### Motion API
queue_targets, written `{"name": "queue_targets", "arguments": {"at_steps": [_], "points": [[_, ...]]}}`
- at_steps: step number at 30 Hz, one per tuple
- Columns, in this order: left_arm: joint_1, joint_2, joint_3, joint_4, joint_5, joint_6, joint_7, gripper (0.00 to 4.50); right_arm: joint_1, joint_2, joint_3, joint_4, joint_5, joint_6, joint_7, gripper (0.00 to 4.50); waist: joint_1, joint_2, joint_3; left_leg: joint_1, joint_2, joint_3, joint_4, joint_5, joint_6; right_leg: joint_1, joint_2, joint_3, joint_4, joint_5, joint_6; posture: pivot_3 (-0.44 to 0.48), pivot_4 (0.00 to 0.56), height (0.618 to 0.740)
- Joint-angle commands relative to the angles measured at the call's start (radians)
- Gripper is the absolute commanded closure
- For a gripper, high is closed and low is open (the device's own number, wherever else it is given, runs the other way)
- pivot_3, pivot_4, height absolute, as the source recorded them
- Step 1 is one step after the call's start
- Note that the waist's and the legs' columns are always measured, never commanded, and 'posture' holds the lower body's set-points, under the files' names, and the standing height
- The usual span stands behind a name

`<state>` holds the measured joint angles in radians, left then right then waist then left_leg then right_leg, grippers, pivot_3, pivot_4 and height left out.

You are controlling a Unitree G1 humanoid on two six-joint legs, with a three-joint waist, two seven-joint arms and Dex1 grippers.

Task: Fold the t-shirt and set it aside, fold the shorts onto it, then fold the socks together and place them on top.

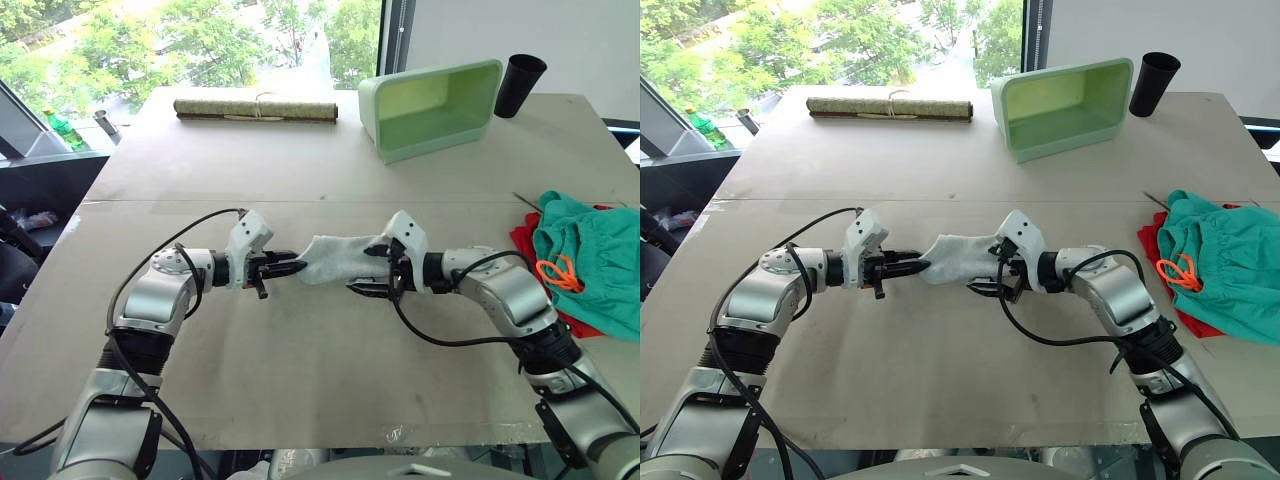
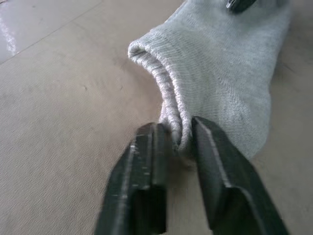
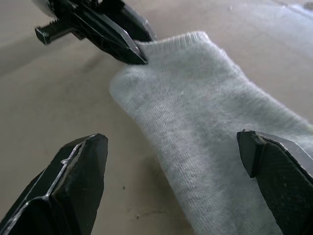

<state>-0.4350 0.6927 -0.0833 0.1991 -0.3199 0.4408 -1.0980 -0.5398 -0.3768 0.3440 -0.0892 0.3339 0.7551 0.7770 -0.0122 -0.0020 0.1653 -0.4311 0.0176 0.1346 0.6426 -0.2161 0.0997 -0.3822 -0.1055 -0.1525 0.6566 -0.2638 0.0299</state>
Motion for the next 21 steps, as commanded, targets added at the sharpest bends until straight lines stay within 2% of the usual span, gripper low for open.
{"name": "queue_targets", "arguments": {"at_steps": [1,4,6,10,13,18,21], "points": [[-0.025,-0.006,0.046,-0.003,-0.003,-0.002,0.037,1.85,-0.012,0.01,-0.005,0.026,-0.017,-0.01,-0.002,0.0,0.0,0.0,0.0,0.0,0.0,0.0,0.0,0.0,0.0,0.0,0.0,0.0,0.0,0.0,0.0,0.0,0.15,0.74],[-0.019,0.023,0.073,-0.032,-0.022,0.005,0.018,0.61,-0.013,0.004,0.001,0.038,-0.029,0.003,0.004,0.0,-0.001,0.0,0.0,0.0,0.0,0.0,0.0,0.0,0.0,0.0,0.0,0.0,0.0,0.0,0.0,0.0,0.15,0.74],[-0.021,0.046,0.11,-0.05,-0.054,0.018,-0.006,0.15,-0.012,0.003,-0.001,0.035,-0.03,0.003,0.007,0.0,-0.002,0.0,0.0,0.0,0.0,0.0,0.0,0.0,0.0,0.0,0.0,0.0,0.0,0.0,0.0,0.0,0.15,0.74],[-0.082,0.062,0.22,-0.112,-0.191,0.086,-0.04,0.15,-0.013,0.003,-0.025,0.01,-0.014,0.012,0.005,0.0,0.001,0.0,0.0,0.0,0.0,0.0,0.0,0.0,0.0,0.0,0.0,0.0,0.0,0.0,0.0,0.0,0.15,0.74],[-0.125,0.001,0.223,-0.204,-0.282,0.156,-0.021,0.15,-0.026,0.015,-0.071,-0.04,0.03,0.03,0.003,0.0,0.005,0.0,0.0,-0.001,0.0,-0.002,0.001,0.0,0.0,0.001,0.0,-0.001,-0.001,0.0,0.0,0.0,0.15,0.74],[-0.137,-0.122,0.113,-0.243,-0.231,0.168,0.07,0.15,-0.023,0.022,-0.216,-0.147,0.158,0.034,0.019,0.0,0.002,0.0,0.0,0.0,-0.001,-0.001,0.001,0.0,0.0,0.003,-0.001,0.0,-0.001,0.0,0.0,0.0,0.15,0.74],[-0.136,-0.163,0.05,-0.23,-0.176,0.135,0.095,0.15,-0.007,-0.005,-0.297,-0.172,0.206,0.062,0.001,0.0,0.001,0.0,0.0,0.0,-0.001,-0.002,0.001,0.003,0.004,0.003,0.001,0.0,0.0,0.0,0.0,0.0,0.15,0.74]]}}
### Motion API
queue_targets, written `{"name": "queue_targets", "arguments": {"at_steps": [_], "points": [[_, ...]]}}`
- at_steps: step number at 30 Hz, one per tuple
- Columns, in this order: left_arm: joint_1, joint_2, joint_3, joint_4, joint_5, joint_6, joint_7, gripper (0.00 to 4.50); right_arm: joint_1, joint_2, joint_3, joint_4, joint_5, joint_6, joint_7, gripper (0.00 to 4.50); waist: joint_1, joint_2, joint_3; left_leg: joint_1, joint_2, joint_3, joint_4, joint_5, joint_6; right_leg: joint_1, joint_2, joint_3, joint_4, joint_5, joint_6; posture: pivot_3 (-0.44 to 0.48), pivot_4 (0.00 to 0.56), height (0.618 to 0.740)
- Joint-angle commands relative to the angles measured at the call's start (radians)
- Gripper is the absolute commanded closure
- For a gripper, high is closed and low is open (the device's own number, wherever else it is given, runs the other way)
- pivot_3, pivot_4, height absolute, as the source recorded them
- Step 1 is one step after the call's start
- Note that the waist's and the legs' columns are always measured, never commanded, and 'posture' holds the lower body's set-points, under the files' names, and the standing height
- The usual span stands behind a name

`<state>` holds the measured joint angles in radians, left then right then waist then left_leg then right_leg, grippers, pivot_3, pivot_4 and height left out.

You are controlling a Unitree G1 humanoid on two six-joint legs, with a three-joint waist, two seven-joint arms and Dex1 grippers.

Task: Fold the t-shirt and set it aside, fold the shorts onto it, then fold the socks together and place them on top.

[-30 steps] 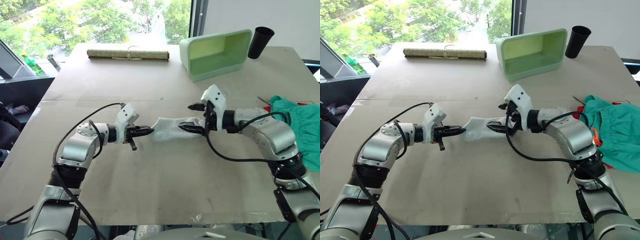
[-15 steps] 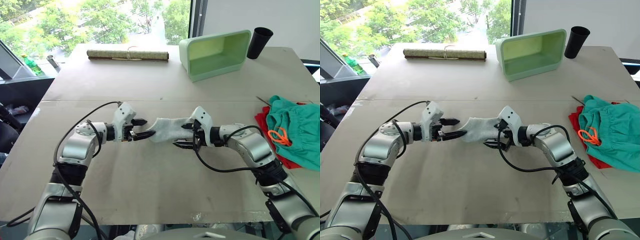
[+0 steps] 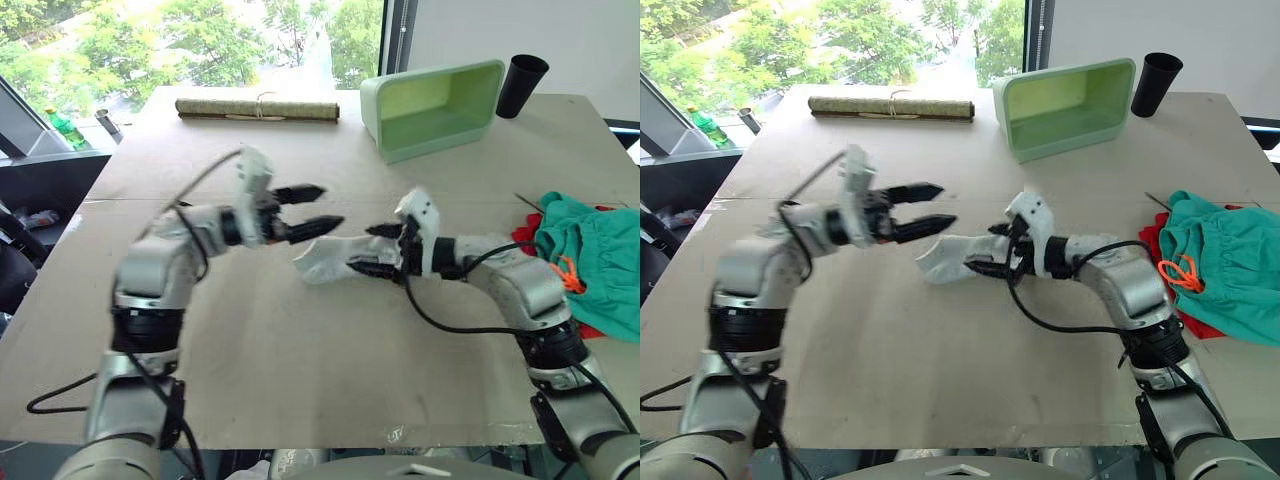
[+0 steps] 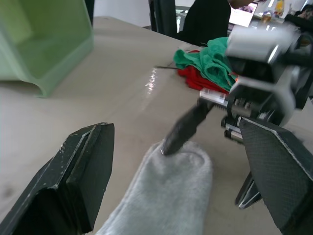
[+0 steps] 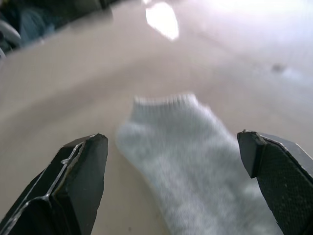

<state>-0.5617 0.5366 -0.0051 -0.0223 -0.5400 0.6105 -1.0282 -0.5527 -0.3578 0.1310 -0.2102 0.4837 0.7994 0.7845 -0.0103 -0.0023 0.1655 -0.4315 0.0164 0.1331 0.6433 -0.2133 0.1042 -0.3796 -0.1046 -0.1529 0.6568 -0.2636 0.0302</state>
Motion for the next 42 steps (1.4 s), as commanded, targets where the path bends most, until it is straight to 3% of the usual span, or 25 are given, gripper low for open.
{"name": "queue_targets", "arguments": {"at_steps": [1,7,10,14,21,26,31,37,42], "points": [[-0.008,-0.014,-0.048,0.001,0.065,-0.05,0.029,0.15,0.016,-0.036,-0.108,-0.056,0.062,0.029,-0.02,0.0,-0.002,0.0,0.0,0.0,0.0,0.0,0.0,0.0,0.0,0.0,0.0,0.0,0.0,0.0,0.0,0.0,0.15,0.74],[-0.018,-0.004,-0.157,0.128,0.251,-0.214,0.044,0.15,0.117,-0.101,-0.136,-0.068,0.03,0.116,-0.132,0.0,0.001,0.0,0.0,0.0,0.0,0.001,-0.001,0.0,0.0,-0.001,0.0,0.0,0.0,0.0,0.0,0.0,0.15,0.74],[-0.032,-0.004,-0.183,0.198,0.332,-0.353,0.042,0.15,0.147,-0.085,-0.135,-0.069,0.024,0.127,-0.182,0.0,-0.001,0.0,0.0,0.0,0.0,0.001,-0.001,-0.001,-0.002,-0.001,0.0,0.0,0.0,0.0,0.0,0.0,0.15,0.74],[-0.039,-0.016,-0.182,0.237,0.335,-0.453,-0.015,0.15,0.16,-0.029,-0.165,-0.047,0.047,0.22,-0.279,0.0,-0.001,0.0,0.0,0.0,0.0,0.001,-0.001,-0.002,-0.004,-0.002,-0.001,0.0,0.0,0.0,0.0,0.0,0.15,0.74],[-0.081,-0.006,-0.237,0.403,0.475,-0.615,-0.021,0.15,0.148,0.045,-0.191,-0.021,0.063,0.293,-0.36,0.0,0.0,0.0,0.0,0.0,0.0,0.001,-0.001,-0.002,-0.004,-0.002,-0.001,0.0,-0.001,0.0,0.0,0.0,0.15,0.74],[-0.102,-0.022,-0.213,0.449,0.468,-0.626,-0.015,0.15,0.145,0.052,-0.198,-0.028,0.073,0.303,-0.367,0.0,-0.001,0.0,0.0,0.0,0.0,0.001,-0.001,-0.003,-0.004,-0.002,-0.001,0.0,0.0,0.0,0.0,0.0,0.15,0.74],[-0.092,-0.036,-0.233,0.47,0.496,-0.637,-0.007,0.15,0.139,0.038,-0.12,-0.013,0.037,0.278,-0.353,0.0,-0.003,0.0,0.0,0.0,0.0,0.001,-0.001,-0.002,-0.004,-0.002,-0.001,0.0,0.0,0.0,0.0,0.0,0.15,0.74],[-0.093,-0.052,-0.237,0.501,0.52,-0.648,0.004,0.15,0.136,0.089,-0.08,0.024,0.036,0.282,-0.349,0.0,-0.003,0.0,-0.001,0.001,0.0,0.001,-0.001,-0.002,-0.004,-0.001,-0.001,0.0,0.0,0.0,0.0,0.0,0.15,0.74],[-0.09,-0.055,-0.237,0.513,0.524,-0.656,0.002,0.15,0.121,0.156,-0.119,0.053,0.073,0.328,-0.369,0.0,-0.005,-0.002,-0.003,0.001,0.0,0.001,-0.001,-0.002,-0.004,-0.001,-0.001,0.0,0.0,0.0,0.0,0.0,0.15,0.74]]}}
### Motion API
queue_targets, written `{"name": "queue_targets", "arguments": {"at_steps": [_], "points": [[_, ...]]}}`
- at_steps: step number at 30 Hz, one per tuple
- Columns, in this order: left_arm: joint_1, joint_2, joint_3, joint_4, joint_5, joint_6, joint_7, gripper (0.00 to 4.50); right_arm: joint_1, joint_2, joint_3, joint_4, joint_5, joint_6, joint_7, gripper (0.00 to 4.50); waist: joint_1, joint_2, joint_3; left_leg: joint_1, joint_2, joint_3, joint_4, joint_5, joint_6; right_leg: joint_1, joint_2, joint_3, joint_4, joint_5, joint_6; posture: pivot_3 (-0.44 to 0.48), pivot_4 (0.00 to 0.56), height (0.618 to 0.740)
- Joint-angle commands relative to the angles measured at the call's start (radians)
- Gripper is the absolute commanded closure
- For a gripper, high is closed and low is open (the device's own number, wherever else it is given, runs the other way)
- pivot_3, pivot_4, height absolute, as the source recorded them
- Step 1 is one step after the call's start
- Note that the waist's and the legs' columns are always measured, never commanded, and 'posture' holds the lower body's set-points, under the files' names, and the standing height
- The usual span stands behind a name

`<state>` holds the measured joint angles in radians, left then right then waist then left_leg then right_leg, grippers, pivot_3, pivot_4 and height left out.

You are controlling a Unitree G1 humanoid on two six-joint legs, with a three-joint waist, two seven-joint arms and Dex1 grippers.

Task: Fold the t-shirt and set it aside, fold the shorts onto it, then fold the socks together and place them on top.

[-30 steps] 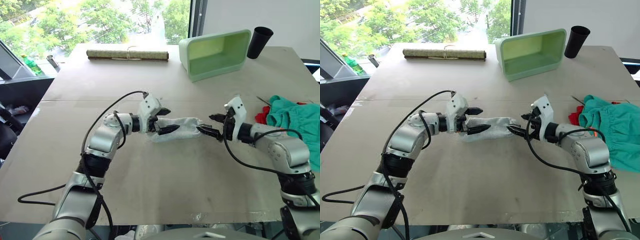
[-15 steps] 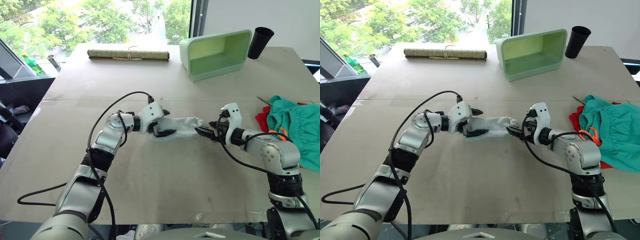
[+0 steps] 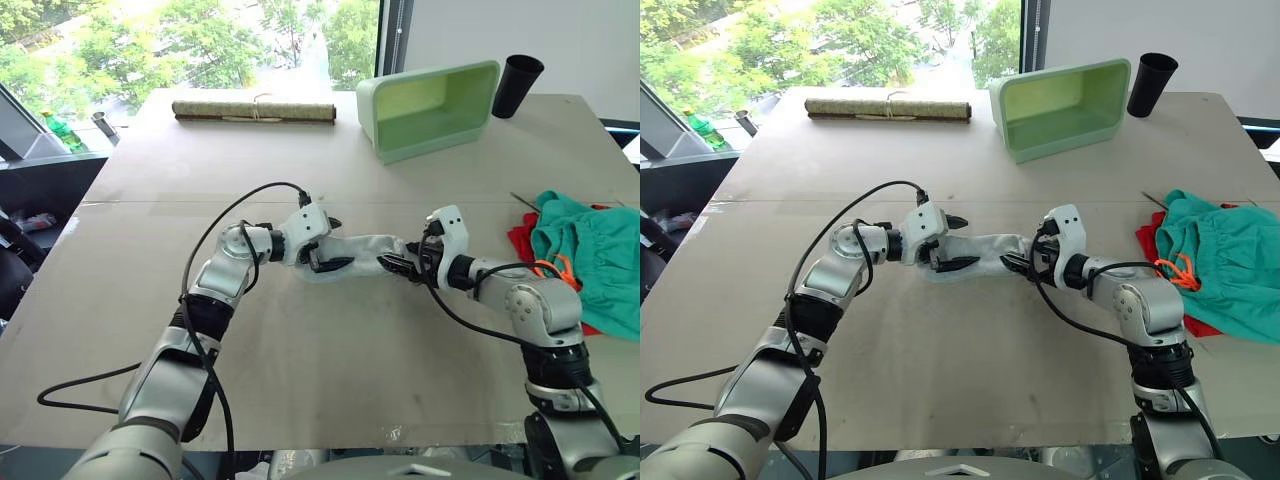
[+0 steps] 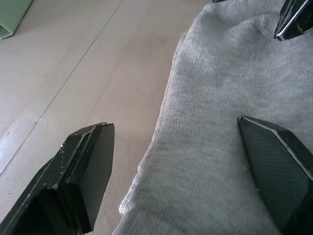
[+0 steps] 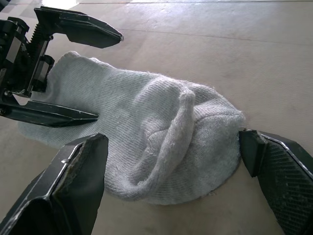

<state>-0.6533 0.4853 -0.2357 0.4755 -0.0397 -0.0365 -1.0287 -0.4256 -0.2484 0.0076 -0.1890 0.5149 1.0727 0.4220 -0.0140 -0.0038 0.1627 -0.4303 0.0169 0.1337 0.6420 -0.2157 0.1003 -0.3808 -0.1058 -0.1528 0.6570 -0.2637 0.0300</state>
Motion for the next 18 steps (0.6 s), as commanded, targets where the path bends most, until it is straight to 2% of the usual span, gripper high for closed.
{"name": "queue_targets", "arguments": {"at_steps": [1,9,13,16,18], "points": [[0.003,-0.004,-0.007,0.016,0.023,-0.01,0.003,0.15,-0.01,0.063,-0.01,0.037,0.053,0.068,-0.01,0.0,-0.002,0.0,-0.001,0.0,0.0,0.0,0.0,0.0,0.0,0.0,0.0,0.0,0.0,0.0,0.0,0.0,0.15,0.74],[0.012,-0.003,-0.005,0.029,0.023,-0.02,0.002,0.15,-0.045,0.231,-0.223,0.102,0.203,0.18,-0.065,0.0,-0.001,0.0,-0.001,0.0,0.0,0.0,0.0,0.0,0.0,0.0,0.0,0.0,0.001,0.0,0.0,0.0,0.15,0.74],[0.014,-0.003,-0.004,0.032,0.022,-0.023,0.002,0.15,-0.06,0.265,-0.308,0.123,0.259,0.206,-0.097,0.0,-0.002,0.0,-0.001,0.0,0.0,0.0,0.0,0.0,0.0,0.0,0.0,0.0,0.001,0.0,0.0,0.0,0.15,0.74],[0.014,-0.003,-0.004,0.034,0.021,-0.024,0.001,0.0,-0.065,0.272,-0.354,0.122,0.297,0.219,-0.118,0.85,-0.002,0.001,-0.001,0.0,0.0,0.0,0.0,0.0,0.0,0.0,0.0,0.0,0.0,0.0,0.0,0.0,0.15,0.74],[0.012,-0.004,-0.004,0.037,0.021,-0.024,0.001,0.0,-0.062,0.268,-0.378,0.111,0.321,0.229,-0.126,1.76,-0.002,0.001,-0.001,0.0,0.0,0.0,0.0,0.0,0.0,0.0,0.0,0.0,0.0,0.0,0.0,0.0,0.15,0.74]]}}
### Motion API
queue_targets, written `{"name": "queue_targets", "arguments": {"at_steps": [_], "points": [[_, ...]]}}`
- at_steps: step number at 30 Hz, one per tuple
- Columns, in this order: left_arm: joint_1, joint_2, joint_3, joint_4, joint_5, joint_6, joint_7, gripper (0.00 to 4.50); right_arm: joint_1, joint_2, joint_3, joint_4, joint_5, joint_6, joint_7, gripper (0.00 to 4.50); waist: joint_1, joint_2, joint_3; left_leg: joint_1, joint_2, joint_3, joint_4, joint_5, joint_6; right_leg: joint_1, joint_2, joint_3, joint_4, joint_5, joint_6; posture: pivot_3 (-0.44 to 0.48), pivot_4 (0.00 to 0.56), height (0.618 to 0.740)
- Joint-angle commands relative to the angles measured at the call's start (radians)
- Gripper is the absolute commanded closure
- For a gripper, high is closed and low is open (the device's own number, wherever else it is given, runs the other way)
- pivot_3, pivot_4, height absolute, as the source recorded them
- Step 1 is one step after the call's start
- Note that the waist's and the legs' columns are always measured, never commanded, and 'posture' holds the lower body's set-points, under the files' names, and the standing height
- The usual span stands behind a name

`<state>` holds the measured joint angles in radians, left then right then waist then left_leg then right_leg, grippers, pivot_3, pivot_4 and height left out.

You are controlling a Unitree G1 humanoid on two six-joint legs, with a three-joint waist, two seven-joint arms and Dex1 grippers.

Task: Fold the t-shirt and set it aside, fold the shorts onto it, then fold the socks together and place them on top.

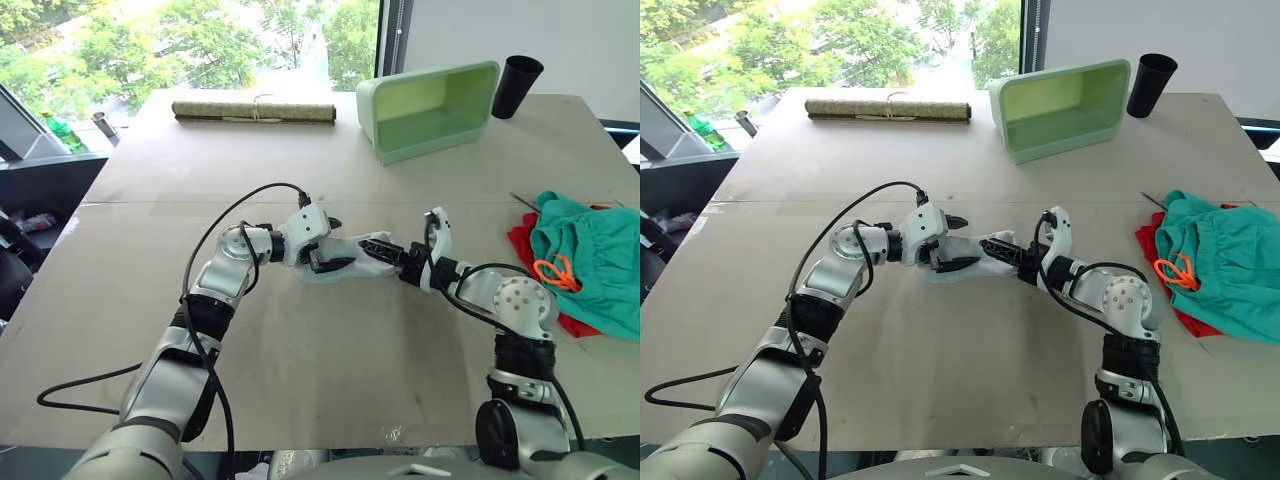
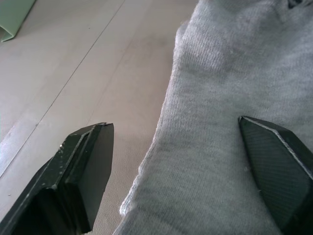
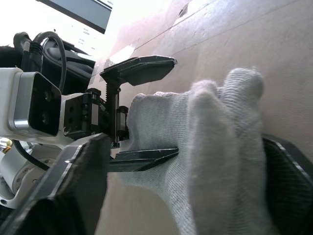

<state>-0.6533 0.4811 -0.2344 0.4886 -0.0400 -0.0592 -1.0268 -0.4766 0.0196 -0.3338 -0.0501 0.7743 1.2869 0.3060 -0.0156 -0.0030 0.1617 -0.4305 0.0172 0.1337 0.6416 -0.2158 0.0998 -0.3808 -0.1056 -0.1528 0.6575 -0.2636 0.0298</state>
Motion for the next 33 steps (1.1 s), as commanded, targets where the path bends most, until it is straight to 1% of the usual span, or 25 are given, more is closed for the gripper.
{"name": "queue_targets", "arguments": {"at_steps": [1,4,6,13,16,19,21,23,28,33], "points": [[0.011,0.0,-0.005,0.026,0.021,-0.003,-0.002,0.0,-0.006,-0.004,-0.045,-0.037,0.075,0.02,-0.011,2.1,0.0,0.0,0.0,0.0,0.0,0.0,0.0,0.0,0.0,0.0,0.0,0.0,0.0,0.0,0.0,0.0,0.15,0.74],[0.005,-0.004,-0.007,0.038,0.024,-0.008,-0.002,0.0,0.004,-0.011,-0.063,-0.054,0.106,0.03,-0.021,3.64,0.0,0.0,0.0,0.0,0.0,0.0,0.0,0.0,0.0,0.0,0.0,0.0,0.0,0.0,0.0,0.0,0.15,0.74],[-0.002,-0.008,-0.008,0.046,0.025,-0.01,-0.002,0.0,0.006,-0.015,-0.076,-0.061,0.125,0.032,-0.031,4.48,0.001,0.0,0.0,0.0,0.0,0.0,0.0,0.0,0.0,0.0,0.0,0.0,0.0,0.0,0.0,0.0,0.15,0.74],[-0.012,-0.024,-0.01,0.051,0.025,-0.01,-0.003,0.0,0.013,-0.057,-0.077,-0.086,0.149,0.025,-0.053,4.48,0.004,0.0,0.0,0.0,0.0,0.0,0.0,0.0,0.0,0.0,0.0,0.0,0.0,0.0,0.0,0.0,0.15,0.74],[-0.008,-0.028,-0.005,0.016,0.009,0.008,-0.01,0.0,0.01,-0.115,-0.077,-0.088,0.131,0.013,-0.058,4.48,0.006,0.0,0.0,-0.001,0.0,0.0,0.0,0.0,0.0,-0.001,0.0,0.0,-0.001,0.0,0.0,0.0,0.15,0.74],[-0.005,-0.015,0.008,-0.071,-0.019,0.061,-0.031,0.0,-0.007,-0.232,-0.059,-0.13,0.114,0.034,-0.049,4.48,0.006,0.001,0.001,-0.002,-0.001,0.0,0.0,0.0,0.0,-0.001,-0.001,0.0,-0.001,0.0,0.0,0.0,0.15,0.74],[-0.009,-0.005,0.019,-0.133,-0.036,0.103,-0.043,0.0,-0.011,-0.311,-0.016,-0.157,0.092,0.044,-0.038,4.48,0.004,0.003,0.002,-0.002,-0.001,0.0,0.0,0.0,0.0,-0.001,-0.001,0.0,-0.001,0.0,0.0,0.0,0.15,0.74],[-0.01,0.001,0.022,-0.183,-0.043,0.131,-0.048,0.0,-0.013,-0.359,0.02,-0.17,0.076,0.04,-0.034,4.48,0.002,0.003,0.002,-0.002,-0.001,0.0,-0.001,0.0,0.0,-0.002,-0.001,0.0,-0.002,0.0,0.0,0.0,0.15,0.74],[-0.012,0.002,0.03,-0.281,-0.075,0.204,-0.046,0.0,-0.056,-0.424,0.096,-0.213,0.042,0.028,-0.036,4.48,-0.002,0.003,0.003,-0.001,0.0,0.001,-0.004,0.003,0.004,-0.002,0.0,0.0,-0.002,0.0,0.0,0.0,0.15,0.74],[-0.002,0.012,0.021,-0.275,-0.057,0.206,-0.028,0.0,-0.121,-0.456,0.234,-0.31,-0.007,0.039,-0.049,4.48,0.001,0.004,0.003,-0.002,0.0,0.002,-0.004,0.003,0.004,-0.003,0.0,0.0,-0.002,0.0,0.0,0.0,0.15,0.74]]}}
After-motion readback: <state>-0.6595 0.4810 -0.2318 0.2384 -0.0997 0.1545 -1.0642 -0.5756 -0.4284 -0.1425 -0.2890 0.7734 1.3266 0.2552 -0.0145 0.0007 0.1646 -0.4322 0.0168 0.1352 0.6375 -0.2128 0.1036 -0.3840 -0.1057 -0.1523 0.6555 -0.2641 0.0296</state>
